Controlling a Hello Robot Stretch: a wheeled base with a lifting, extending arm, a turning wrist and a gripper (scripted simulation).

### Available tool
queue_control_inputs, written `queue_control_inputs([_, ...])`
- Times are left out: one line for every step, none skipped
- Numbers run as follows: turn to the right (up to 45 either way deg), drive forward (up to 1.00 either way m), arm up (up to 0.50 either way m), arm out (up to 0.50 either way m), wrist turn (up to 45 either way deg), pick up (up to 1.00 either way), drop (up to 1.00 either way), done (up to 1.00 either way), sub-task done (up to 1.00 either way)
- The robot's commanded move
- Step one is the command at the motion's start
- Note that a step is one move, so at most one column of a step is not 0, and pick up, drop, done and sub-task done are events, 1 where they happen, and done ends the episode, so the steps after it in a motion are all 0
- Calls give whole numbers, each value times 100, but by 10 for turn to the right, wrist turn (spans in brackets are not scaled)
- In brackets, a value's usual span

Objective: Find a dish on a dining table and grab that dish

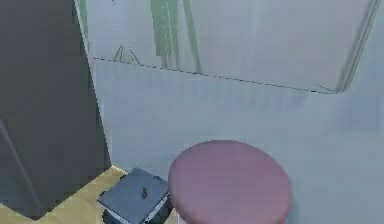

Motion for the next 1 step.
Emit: queue_control_inputs([450,0,0,0,0,0,0,0,0])
